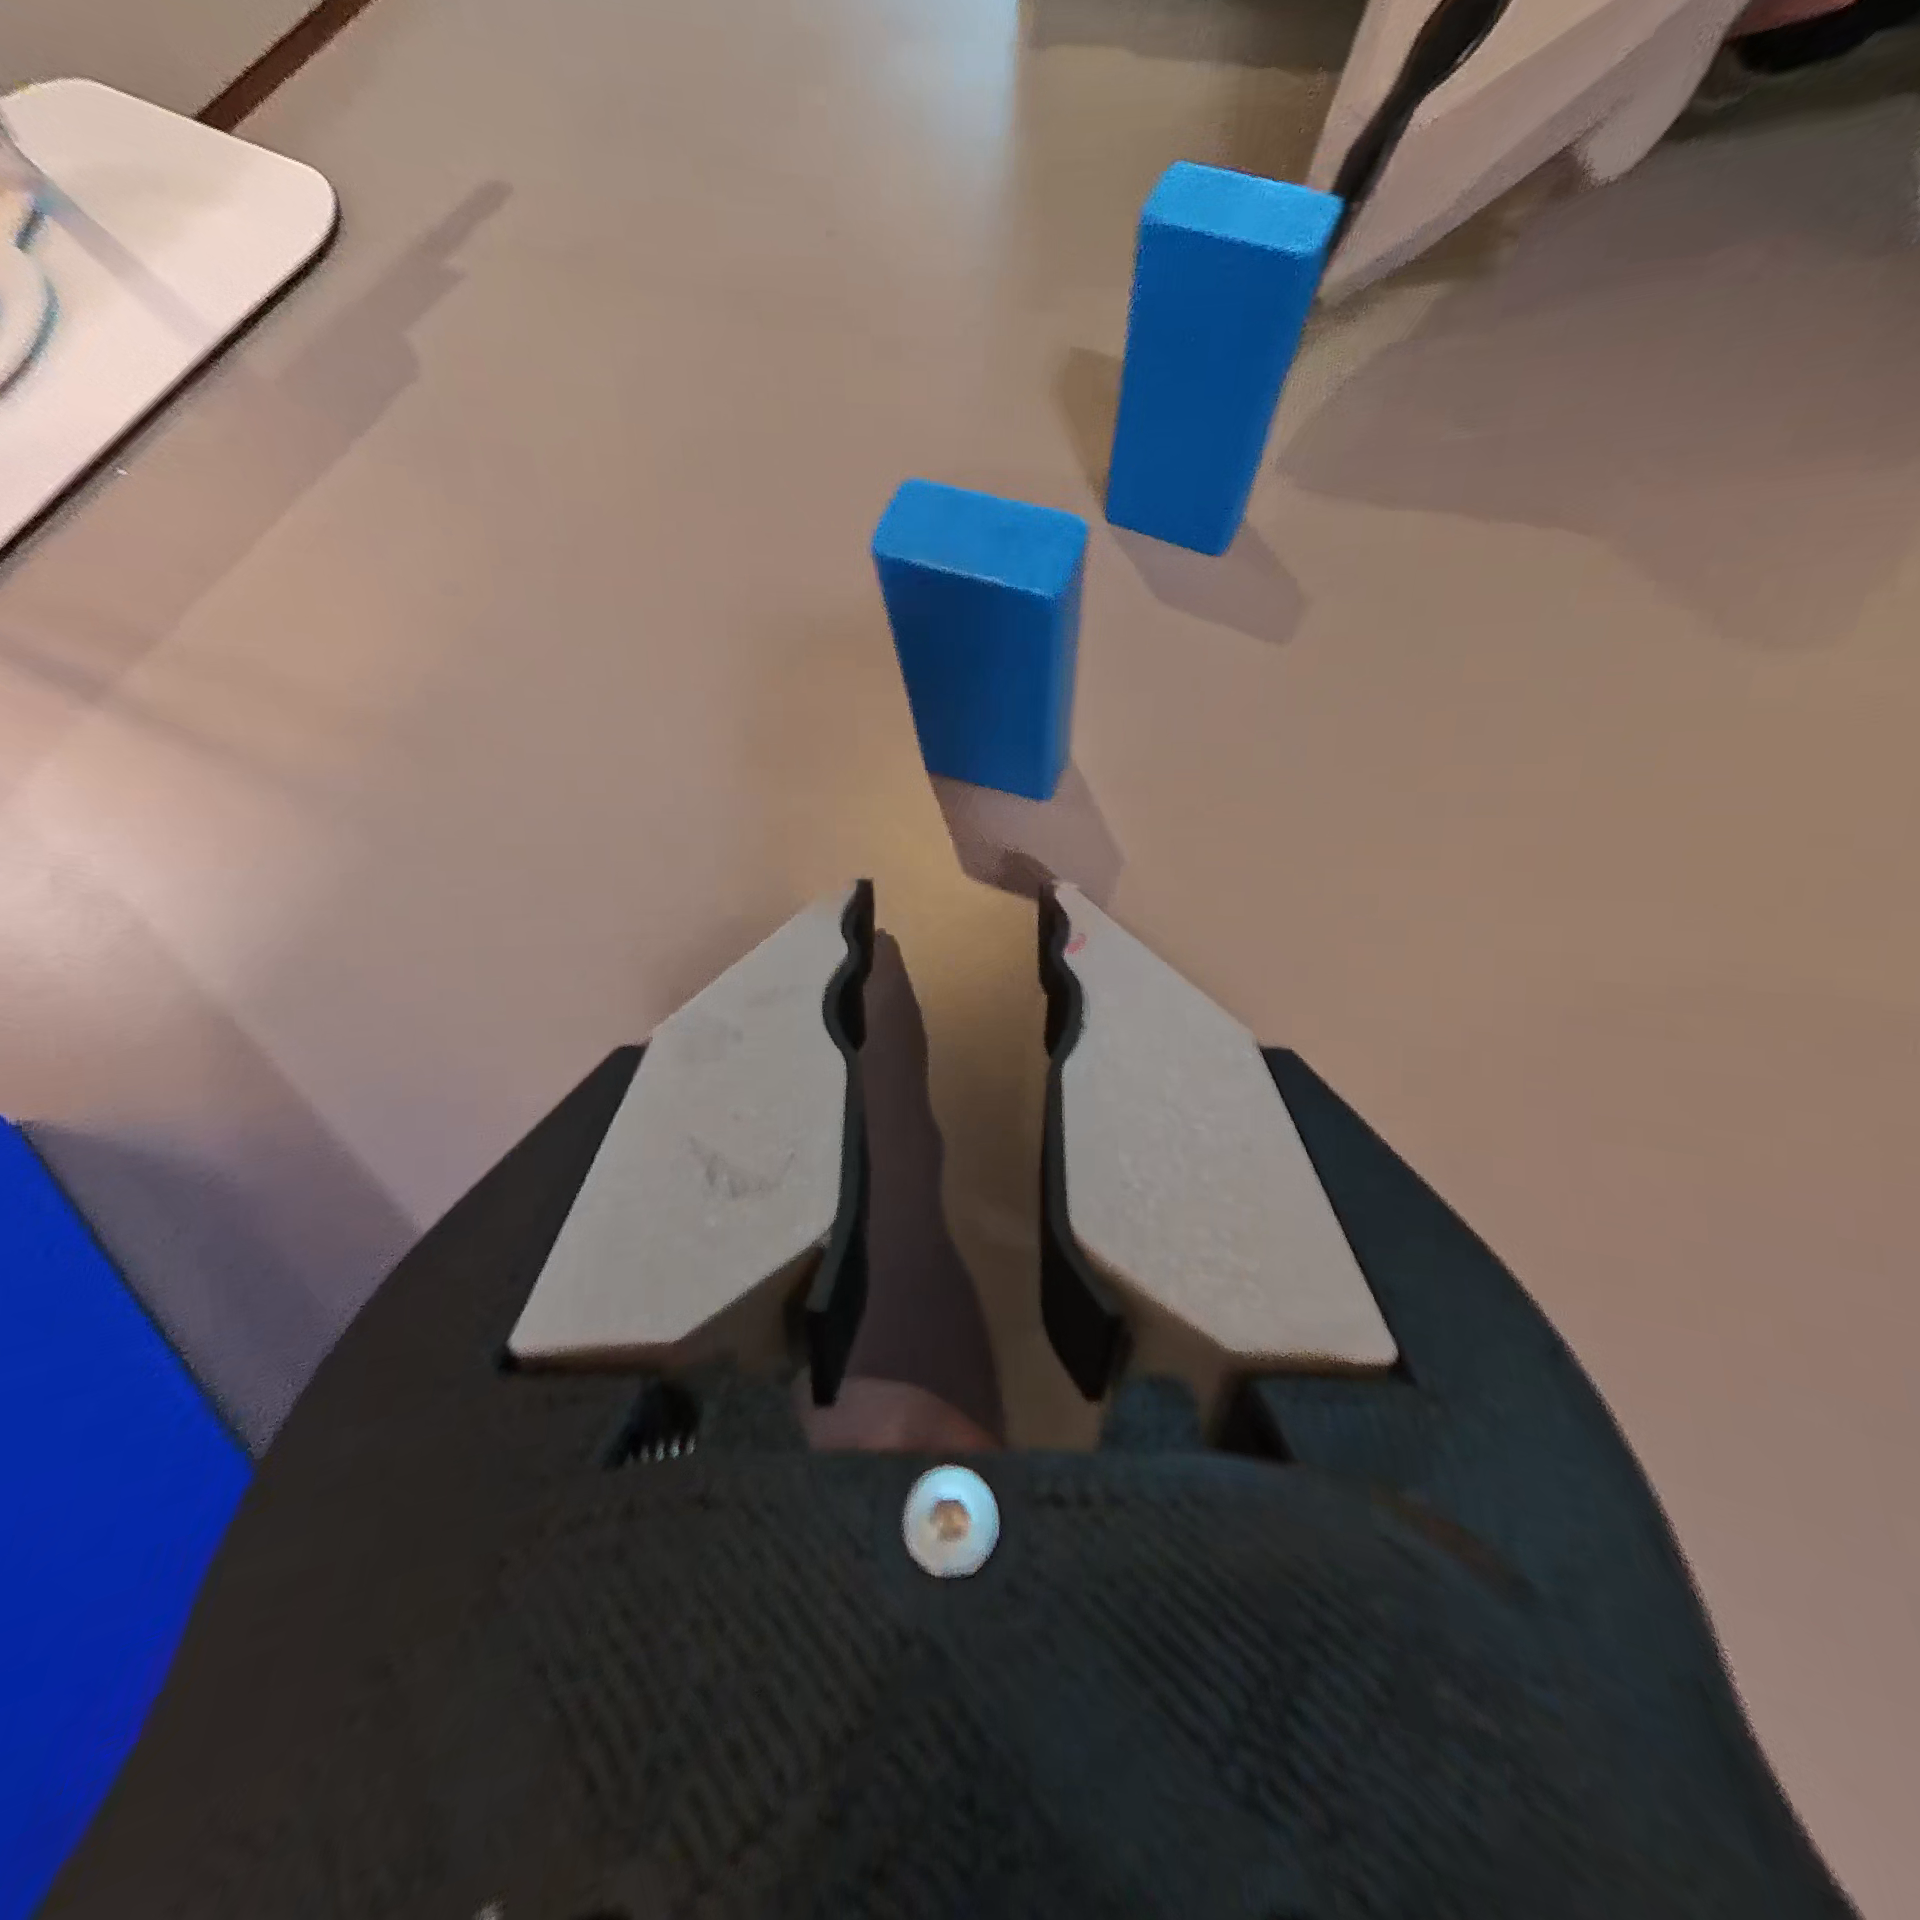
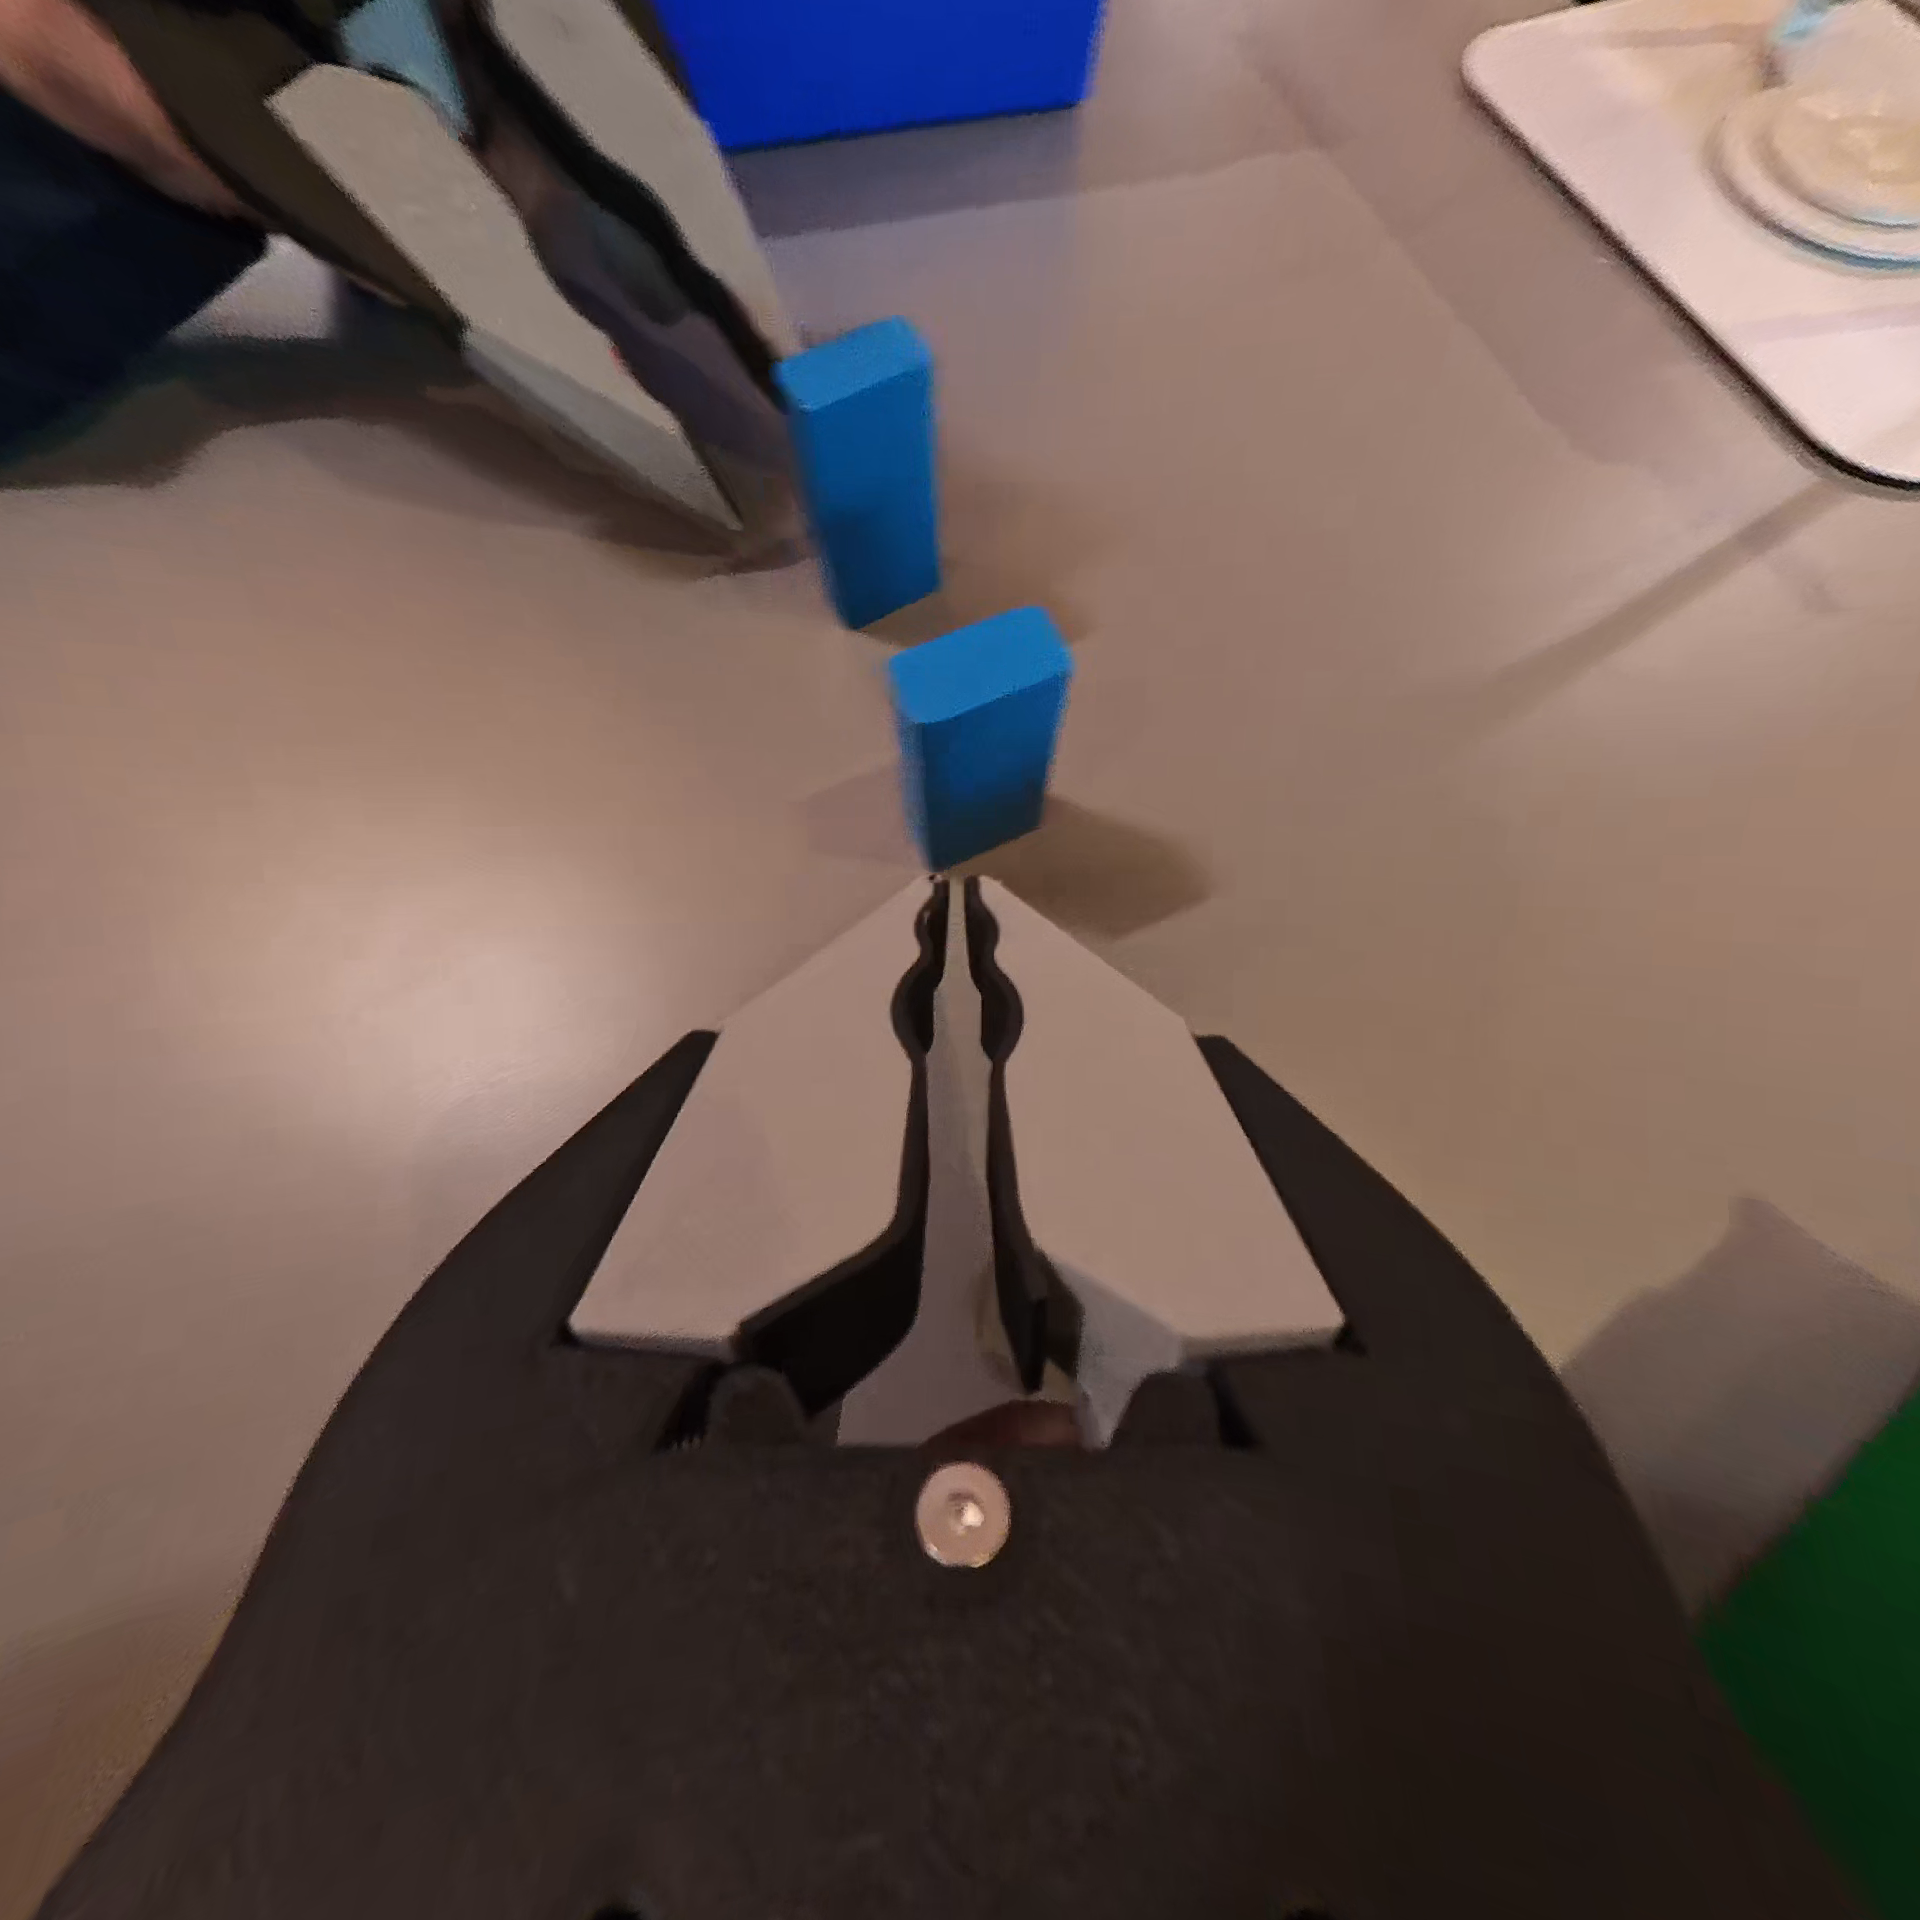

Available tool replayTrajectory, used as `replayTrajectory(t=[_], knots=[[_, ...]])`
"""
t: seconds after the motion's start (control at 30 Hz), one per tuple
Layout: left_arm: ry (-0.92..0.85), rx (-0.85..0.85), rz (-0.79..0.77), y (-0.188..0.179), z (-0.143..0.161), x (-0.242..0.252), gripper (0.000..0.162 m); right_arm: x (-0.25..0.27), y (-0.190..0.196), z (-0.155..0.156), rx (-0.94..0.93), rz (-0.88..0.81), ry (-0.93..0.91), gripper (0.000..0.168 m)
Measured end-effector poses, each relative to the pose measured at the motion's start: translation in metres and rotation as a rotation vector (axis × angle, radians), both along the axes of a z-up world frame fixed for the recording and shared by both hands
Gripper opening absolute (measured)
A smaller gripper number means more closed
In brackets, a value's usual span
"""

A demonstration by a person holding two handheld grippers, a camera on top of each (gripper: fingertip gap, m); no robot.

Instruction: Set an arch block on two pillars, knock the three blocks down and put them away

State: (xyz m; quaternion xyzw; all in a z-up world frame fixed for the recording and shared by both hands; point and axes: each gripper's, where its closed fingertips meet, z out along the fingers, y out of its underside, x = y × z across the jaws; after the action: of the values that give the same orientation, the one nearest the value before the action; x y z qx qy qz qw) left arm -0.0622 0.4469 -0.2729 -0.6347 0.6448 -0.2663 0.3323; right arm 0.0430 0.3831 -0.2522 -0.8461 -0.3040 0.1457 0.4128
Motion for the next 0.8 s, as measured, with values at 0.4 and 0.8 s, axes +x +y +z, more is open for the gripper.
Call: replayTrajectory(t=[0.4,0.8], knots=[[-0.016,-0.037,-0.142,-0.054,0.003,0.025,0.035,-0.035,-0.008,-0.019,-0.023,0.145,-0.080,0.007],[0.044,-0.011,-0.165,-0.062,-0.006,0.042,0.039,-0.029,0.011,-0.029,0.002,0.072,-0.157,0.009]])
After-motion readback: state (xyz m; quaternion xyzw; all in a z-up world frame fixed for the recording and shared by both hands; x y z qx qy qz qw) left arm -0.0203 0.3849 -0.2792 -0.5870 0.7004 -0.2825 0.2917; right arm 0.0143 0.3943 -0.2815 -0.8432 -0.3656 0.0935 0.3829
